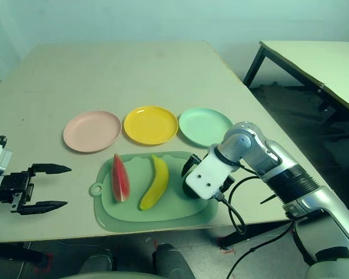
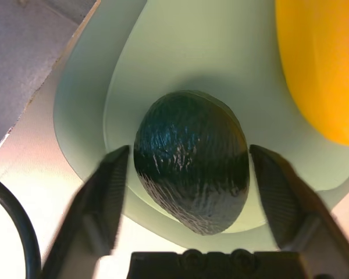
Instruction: Place the fruits into color-matched plates.
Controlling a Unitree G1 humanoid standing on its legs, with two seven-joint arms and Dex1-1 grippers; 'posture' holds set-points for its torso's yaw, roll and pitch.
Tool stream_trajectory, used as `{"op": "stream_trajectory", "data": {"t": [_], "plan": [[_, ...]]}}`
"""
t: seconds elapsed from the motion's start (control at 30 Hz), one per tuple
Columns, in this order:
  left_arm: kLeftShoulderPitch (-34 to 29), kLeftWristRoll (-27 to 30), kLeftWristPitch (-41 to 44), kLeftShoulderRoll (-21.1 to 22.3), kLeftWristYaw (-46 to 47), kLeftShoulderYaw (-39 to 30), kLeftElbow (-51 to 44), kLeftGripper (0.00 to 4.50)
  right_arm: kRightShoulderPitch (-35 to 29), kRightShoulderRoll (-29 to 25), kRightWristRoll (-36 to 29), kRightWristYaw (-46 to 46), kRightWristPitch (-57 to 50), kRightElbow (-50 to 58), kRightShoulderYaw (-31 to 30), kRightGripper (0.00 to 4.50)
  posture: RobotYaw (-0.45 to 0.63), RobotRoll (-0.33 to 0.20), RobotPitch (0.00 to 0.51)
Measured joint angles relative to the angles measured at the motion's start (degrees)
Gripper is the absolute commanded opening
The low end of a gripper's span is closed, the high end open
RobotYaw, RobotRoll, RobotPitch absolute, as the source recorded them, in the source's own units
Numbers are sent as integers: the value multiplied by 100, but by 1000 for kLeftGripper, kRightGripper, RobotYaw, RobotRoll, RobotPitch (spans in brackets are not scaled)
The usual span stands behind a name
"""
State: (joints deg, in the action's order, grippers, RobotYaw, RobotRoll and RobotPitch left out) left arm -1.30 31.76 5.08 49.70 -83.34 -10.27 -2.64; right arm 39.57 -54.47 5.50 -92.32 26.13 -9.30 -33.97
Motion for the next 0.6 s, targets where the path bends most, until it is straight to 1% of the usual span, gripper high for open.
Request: {"op": "stream_trajectory", "data": {"t": [0.03, 0.4, 0.5, 0.6], "plan": [[-6, -2, 0, 0, 12, 0, 0, 4500, 4, 0, -5, -1, -19, 6, -3, 3043, -26, 0, 56], [0, -7, -8, 5, 34, -3, 4, 4500, 18, -9, 9, 0, -69, -88, -3, 3042, -39, 0, 57], [29, -7, -8, 6, 37, -3, 10, 4500, 43, -89, -82, -2, -262, -27, -16, 3042, -43, 0, 56], [75, 1, 1, 6, 34, -3, 19, 4500, 228, -218, -390, -2, -656, 138, -121, 3042, -44, 0, 53]]}}
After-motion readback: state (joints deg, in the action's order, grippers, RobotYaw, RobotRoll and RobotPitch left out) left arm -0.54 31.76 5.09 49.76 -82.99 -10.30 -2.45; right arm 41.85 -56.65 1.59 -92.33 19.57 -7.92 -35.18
